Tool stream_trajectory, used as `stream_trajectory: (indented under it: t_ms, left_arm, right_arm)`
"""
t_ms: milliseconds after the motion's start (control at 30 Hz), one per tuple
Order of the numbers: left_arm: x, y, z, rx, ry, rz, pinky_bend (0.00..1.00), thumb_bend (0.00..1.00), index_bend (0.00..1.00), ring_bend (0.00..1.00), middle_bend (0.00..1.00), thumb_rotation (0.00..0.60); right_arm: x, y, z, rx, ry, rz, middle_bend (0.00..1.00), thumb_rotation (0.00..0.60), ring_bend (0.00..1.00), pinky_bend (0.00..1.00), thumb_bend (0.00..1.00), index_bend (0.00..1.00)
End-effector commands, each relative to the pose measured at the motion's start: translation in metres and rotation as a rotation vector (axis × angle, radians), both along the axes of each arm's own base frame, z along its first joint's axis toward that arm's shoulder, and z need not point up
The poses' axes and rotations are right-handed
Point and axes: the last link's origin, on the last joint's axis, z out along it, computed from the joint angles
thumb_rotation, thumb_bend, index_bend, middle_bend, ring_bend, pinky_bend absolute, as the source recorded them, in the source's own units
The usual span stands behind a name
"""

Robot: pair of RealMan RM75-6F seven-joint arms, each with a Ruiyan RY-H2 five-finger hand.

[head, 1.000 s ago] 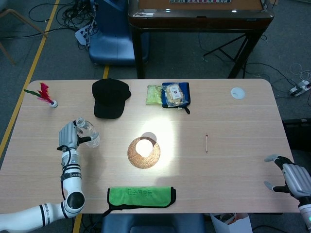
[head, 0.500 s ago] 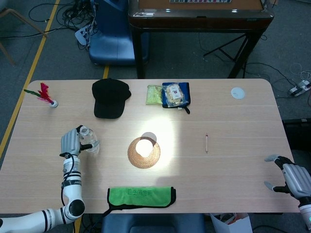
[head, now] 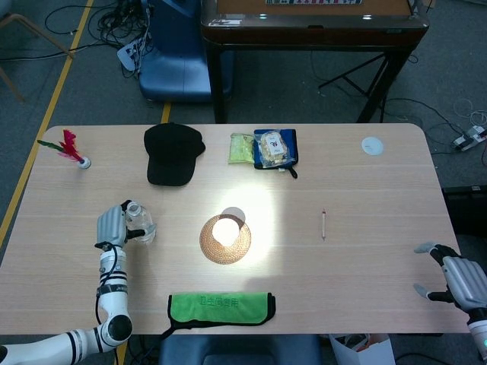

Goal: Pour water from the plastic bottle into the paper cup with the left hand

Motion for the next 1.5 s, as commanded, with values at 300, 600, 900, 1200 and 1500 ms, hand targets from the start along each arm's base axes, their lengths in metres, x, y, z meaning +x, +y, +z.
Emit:
stream_trajectory:
  t_ms: [300, 600, 900, 1200, 1500]
  left_arm:
    - [-0.001, -0.001, 0.002, -0.052, 0.014, -0.003, 0.51, 0.00, 0.39, 0.28, 0.33, 0.600]
    - [0.000, -0.003, 0.004, -0.050, 0.011, -0.001, 0.47, 0.00, 0.29, 0.18, 0.22, 0.600]
    - [0.000, -0.004, 0.009, -0.054, 0.014, 0.009, 0.46, 0.00, 0.11, 0.14, 0.18, 0.600]
    - [0.003, -0.006, 0.021, -0.042, -0.007, -0.001, 0.45, 0.00, 0.10, 0.14, 0.17, 0.600]
    - [0.009, -0.012, 0.031, -0.049, -0.037, -0.011, 0.44, 0.00, 0.10, 0.13, 0.16, 0.600]
  right_arm:
    - [0.000, 0.000, 0.000, 0.000, 0.000, 0.001, 0.22, 0.600, 0.19, 0.37, 0.20, 0.30]
    - [0.001, 0.000, 0.001, -0.003, -0.003, 0.005, 0.22, 0.600, 0.19, 0.37, 0.20, 0.30]
    - [0.002, 0.000, 0.000, -0.001, -0.002, 0.007, 0.22, 0.600, 0.19, 0.37, 0.20, 0.30]
    - [0.002, 0.001, -0.002, 0.006, 0.001, 0.008, 0.22, 0.600, 0.19, 0.37, 0.20, 0.30]
    - [0.002, 0.001, -0.003, 0.012, 0.004, 0.010, 0.22, 0.600, 0.19, 0.37, 0.20, 0.30]
